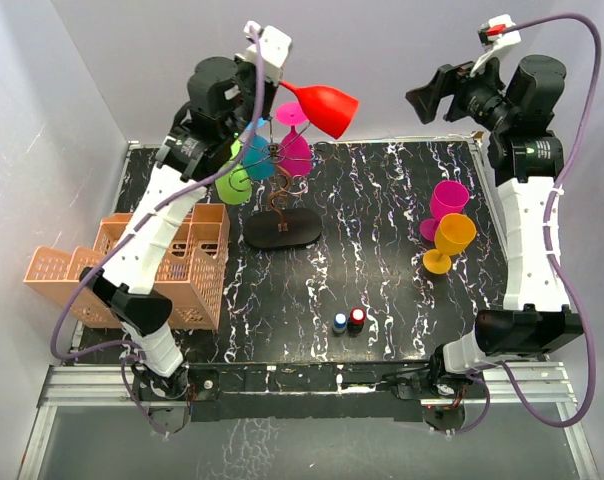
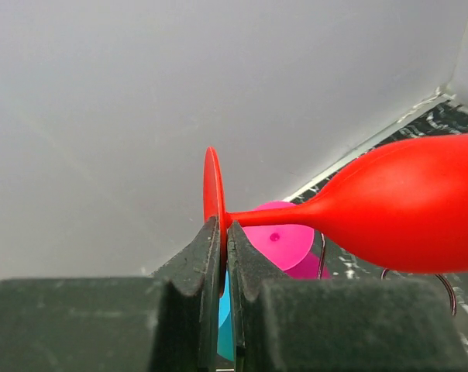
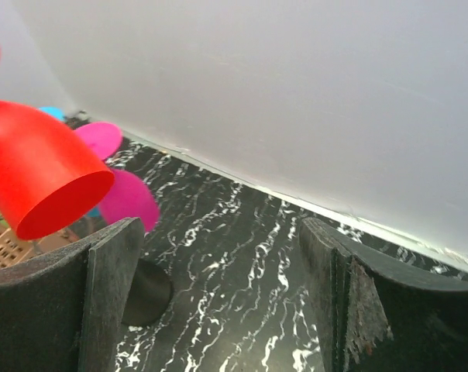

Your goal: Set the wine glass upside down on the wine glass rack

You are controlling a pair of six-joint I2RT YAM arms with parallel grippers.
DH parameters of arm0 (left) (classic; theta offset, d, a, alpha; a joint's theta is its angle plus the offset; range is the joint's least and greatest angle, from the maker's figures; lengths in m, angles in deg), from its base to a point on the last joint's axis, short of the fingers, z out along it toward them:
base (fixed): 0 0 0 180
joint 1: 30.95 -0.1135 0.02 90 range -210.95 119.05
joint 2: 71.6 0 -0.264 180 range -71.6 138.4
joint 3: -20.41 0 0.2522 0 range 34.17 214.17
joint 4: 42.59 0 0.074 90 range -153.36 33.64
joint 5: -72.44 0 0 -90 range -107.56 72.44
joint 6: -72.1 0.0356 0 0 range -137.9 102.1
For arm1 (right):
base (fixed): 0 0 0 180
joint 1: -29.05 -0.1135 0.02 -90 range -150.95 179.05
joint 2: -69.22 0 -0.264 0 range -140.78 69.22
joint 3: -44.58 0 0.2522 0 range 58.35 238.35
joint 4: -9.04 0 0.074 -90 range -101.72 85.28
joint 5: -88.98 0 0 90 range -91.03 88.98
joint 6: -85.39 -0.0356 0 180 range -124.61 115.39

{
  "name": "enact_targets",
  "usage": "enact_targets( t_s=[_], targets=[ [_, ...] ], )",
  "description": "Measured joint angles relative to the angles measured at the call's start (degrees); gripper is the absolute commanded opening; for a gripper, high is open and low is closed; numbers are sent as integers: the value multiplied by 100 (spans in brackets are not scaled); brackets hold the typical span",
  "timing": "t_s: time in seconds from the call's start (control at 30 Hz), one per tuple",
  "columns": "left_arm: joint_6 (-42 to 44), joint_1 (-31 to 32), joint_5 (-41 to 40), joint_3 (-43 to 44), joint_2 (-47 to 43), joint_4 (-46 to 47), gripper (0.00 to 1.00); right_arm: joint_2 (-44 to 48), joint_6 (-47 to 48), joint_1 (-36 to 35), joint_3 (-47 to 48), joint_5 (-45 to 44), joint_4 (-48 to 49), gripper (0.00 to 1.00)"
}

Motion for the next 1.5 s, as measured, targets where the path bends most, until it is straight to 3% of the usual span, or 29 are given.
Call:
enact_targets(
  t_s=[0.3,0.63,0.97,1.5],
  targets=[
    [1880,890,-1032,391,382,643,0,192,-208,564,-450,-363,13,89],
    [3156,1364,-1029,444,1104,752,0,332,-308,981,-833,-125,142,89],
    [3864,1513,-920,199,1268,649,0,452,-433,1139,-1034,181,313,90],
    [4155,1530,-962,-400,1115,358,0,498,-745,1416,-1294,669,562,90]
  ],
)
